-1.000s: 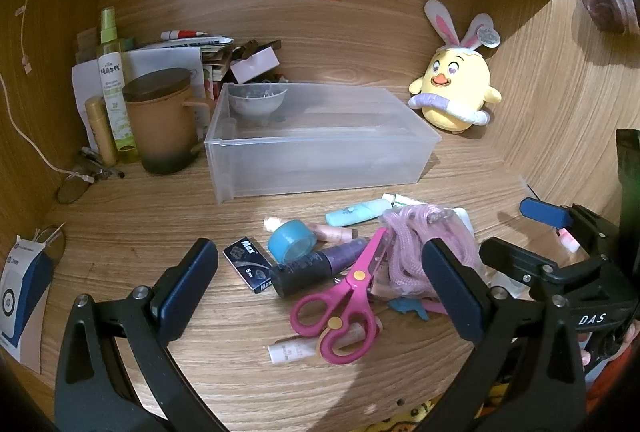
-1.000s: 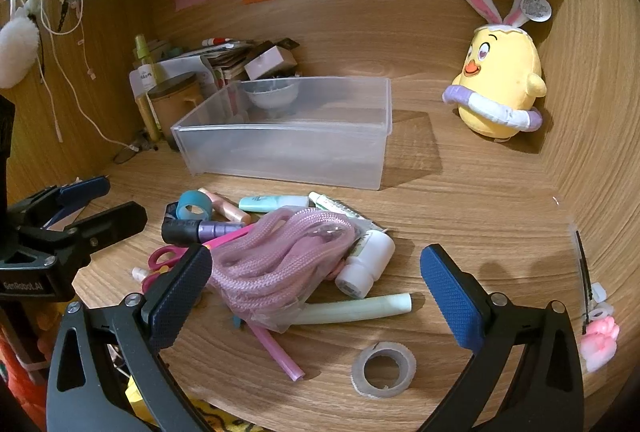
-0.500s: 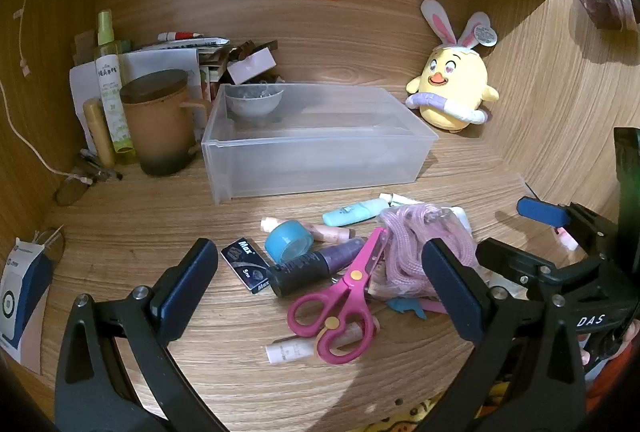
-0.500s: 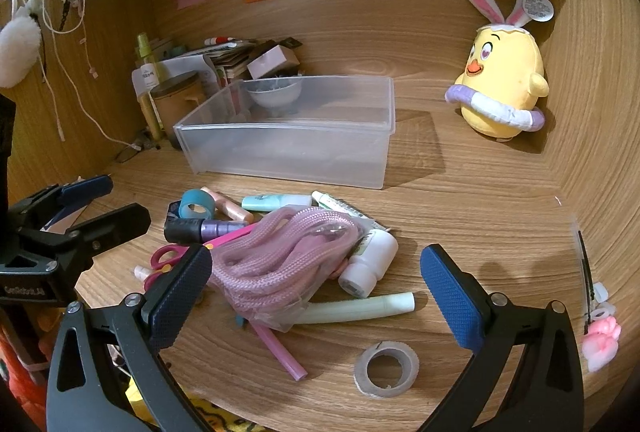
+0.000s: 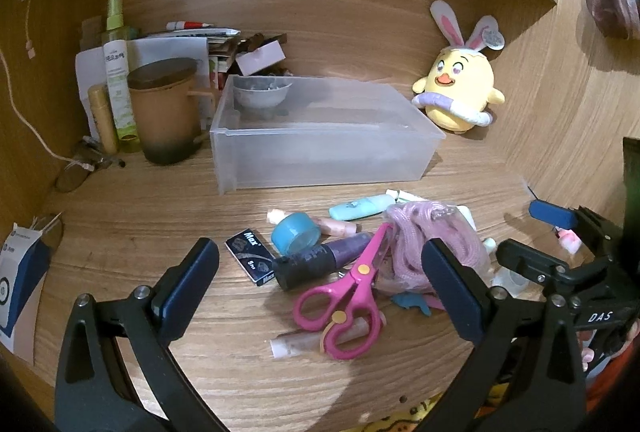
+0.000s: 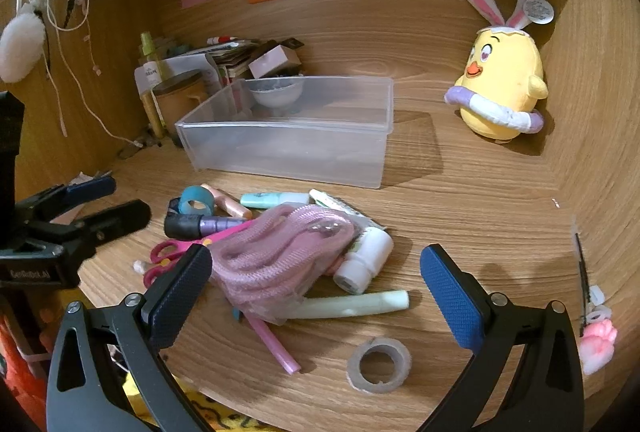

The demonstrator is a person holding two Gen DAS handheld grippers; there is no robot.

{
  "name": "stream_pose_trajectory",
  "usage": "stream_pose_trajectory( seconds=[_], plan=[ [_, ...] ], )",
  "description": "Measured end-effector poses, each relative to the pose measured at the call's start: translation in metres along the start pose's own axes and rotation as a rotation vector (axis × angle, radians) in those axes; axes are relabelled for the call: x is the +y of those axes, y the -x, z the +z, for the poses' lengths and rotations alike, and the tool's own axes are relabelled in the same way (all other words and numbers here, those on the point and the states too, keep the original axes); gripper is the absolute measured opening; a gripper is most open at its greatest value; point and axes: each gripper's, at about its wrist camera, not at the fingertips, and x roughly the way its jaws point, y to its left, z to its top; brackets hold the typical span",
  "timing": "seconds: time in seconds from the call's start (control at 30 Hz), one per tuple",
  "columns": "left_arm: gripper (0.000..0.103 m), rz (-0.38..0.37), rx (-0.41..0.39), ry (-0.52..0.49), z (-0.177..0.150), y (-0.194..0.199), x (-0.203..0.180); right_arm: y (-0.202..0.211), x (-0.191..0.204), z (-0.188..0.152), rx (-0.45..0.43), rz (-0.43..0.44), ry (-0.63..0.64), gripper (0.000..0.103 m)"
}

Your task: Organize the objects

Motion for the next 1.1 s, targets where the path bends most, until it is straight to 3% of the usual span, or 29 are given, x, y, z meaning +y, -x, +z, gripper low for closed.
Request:
stream_pose_trajectory(
  seconds=[0.1, 0.23, 0.43, 0.5, 0.77, 0.83, 0.93, 1.1],
  plan=[
    [0.086, 0.009, 0.019, -0.001, -0.005, -0.002, 0.003, 0.003, -0.005, -0.008, 0.015, -0.038, 0.012, 0.103],
    [0.076, 0.012, 0.054, 0.016, -0.011, -0.008, 0.010, 0.004, -0.015, -0.020, 0.047, -0.080, 0.015, 0.102],
    [0.062, 0.017, 0.115, 0.051, -0.009, -0.028, 0.022, 0.001, -0.034, -0.043, 0.131, -0.130, -0.023, 0.089],
    [0.060, 0.018, 0.121, 0.063, -0.004, -0.034, 0.026, -0.001, -0.040, -0.047, 0.147, -0.140, -0.038, 0.084],
    [0.053, 0.001, 0.154, 0.065, 0.012, -0.063, 0.029, -0.009, -0.050, -0.045, 0.186, -0.085, -0.060, 0.044],
    [0.053, 0.032, 0.162, 0.083, 0.012, -0.070, 0.026, -0.011, -0.051, -0.045, 0.192, -0.073, -0.059, 0.036],
    [0.039, 0.025, 0.183, 0.078, 0.011, -0.080, 0.024, -0.012, -0.051, -0.043, 0.188, -0.073, -0.060, 0.036],
    [0.039, 0.066, 0.131, 0.065, 0.015, -0.073, 0.021, -0.010, -0.050, -0.034, 0.162, -0.080, -0.048, 0.036]
  ],
)
